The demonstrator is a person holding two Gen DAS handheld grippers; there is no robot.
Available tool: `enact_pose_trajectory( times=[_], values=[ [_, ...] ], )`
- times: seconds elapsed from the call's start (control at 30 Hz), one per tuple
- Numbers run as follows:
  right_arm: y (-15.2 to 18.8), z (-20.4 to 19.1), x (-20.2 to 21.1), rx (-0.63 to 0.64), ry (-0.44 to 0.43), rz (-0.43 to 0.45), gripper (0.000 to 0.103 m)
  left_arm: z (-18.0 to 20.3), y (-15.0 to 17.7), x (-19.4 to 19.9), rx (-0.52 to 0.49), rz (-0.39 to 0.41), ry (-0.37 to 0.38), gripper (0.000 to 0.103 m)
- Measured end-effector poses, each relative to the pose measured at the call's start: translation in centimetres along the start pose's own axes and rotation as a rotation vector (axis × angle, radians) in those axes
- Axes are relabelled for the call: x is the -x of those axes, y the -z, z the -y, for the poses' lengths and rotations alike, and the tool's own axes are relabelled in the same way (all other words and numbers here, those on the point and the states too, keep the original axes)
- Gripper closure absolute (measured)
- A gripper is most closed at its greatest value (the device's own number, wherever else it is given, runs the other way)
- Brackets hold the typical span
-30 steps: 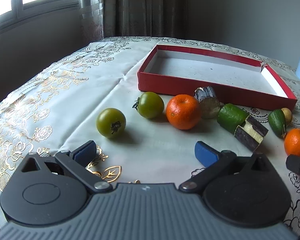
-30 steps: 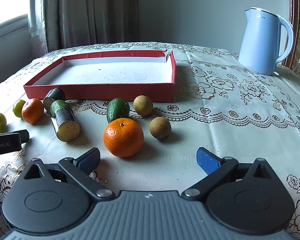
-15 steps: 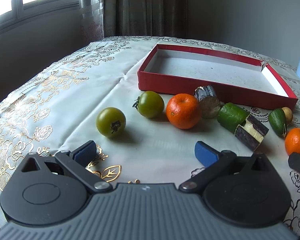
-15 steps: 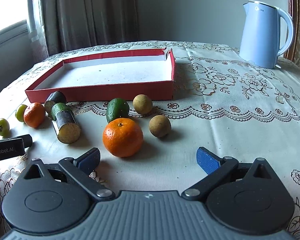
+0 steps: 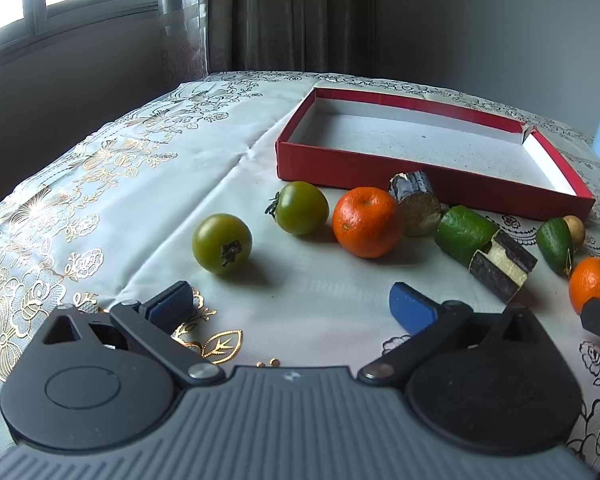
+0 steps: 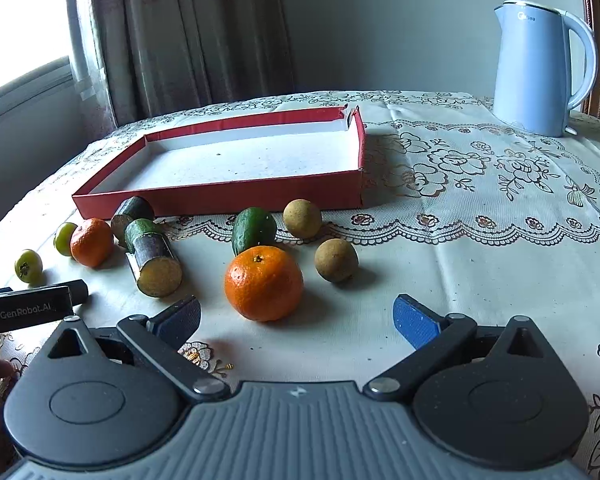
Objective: Organize fruits
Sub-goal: 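Move the right gripper toward the large orange beside the cucumber piece, then close the right gripper on the large orange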
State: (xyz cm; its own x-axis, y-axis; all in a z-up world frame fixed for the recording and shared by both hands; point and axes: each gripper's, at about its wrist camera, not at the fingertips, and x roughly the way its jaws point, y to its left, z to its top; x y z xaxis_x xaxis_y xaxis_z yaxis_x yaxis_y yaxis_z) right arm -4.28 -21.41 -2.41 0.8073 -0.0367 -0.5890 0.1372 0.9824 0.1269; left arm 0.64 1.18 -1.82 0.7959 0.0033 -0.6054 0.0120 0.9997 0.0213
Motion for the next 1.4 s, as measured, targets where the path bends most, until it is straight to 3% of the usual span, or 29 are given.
enact_pose_trajectory(
  times=[1.07, 1.4],
  values=[
    [0.5, -0.5, 1.8, 0.049, -0.107, 0.108, 0.0, -0.1, 0.0, 0.0, 0.002, -0.001, 0.003, 0.0],
    [0.3, -1.4, 1.5, 0.105, -0.133, 0.096, 0.0, -0.1, 0.0, 0.0, 0.002, -0.001, 0.004, 0.0]
  ],
)
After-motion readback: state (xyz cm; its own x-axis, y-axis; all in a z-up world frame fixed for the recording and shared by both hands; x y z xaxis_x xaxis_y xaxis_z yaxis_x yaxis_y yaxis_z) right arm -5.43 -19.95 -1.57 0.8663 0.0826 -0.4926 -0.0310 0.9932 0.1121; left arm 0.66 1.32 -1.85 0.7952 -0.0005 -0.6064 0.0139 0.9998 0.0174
